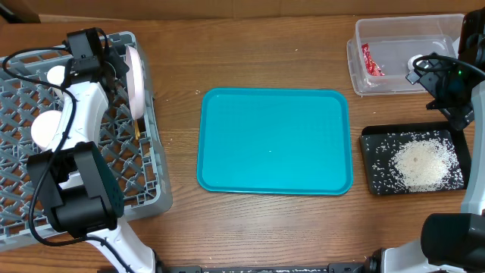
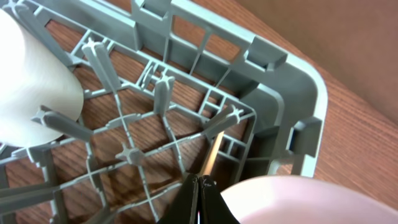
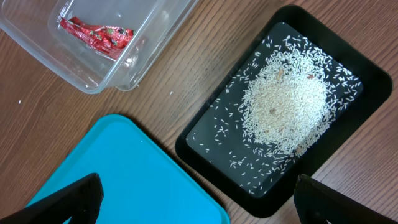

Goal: Sort waste into correct bins and load items into the dishwasher

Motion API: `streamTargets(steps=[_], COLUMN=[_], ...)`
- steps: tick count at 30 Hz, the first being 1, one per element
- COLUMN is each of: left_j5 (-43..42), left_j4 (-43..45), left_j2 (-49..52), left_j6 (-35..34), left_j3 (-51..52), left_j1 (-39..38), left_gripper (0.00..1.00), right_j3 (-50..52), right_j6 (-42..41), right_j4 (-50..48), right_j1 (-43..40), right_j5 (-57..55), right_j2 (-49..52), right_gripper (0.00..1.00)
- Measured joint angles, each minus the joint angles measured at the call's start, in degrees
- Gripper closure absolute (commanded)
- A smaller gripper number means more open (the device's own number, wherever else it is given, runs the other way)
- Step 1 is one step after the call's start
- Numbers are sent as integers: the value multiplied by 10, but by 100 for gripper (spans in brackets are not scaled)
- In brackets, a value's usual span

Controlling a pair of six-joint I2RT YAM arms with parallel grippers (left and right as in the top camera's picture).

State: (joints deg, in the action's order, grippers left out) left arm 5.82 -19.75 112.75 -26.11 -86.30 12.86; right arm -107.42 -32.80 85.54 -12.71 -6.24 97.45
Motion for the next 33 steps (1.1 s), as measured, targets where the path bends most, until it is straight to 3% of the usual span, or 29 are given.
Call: streamTargets(steps=[10,17,21,27,33], left_j5=[0,-19,-104,-265,-376], left_j4=[-41,-152,-255,-413,-565], left_j2=[-29,-164,-241,-299,-335], left_j6=[9,11,11,29,137], left_j3=[0,-1,-1,-3,-3], left_j1=[9,27,28,27,26], left_gripper=[96,59,51,57,51], right_j3=[0,0,0,0,0], right_j6=[0,0,0,0,0], right_j4=[0,0,0,0,0], right_j1=[0,0,0,0,0], right_j5=[0,0,0,0,0], right_j2=[0,0,0,0,0], right_gripper=[0,0,0,0,0])
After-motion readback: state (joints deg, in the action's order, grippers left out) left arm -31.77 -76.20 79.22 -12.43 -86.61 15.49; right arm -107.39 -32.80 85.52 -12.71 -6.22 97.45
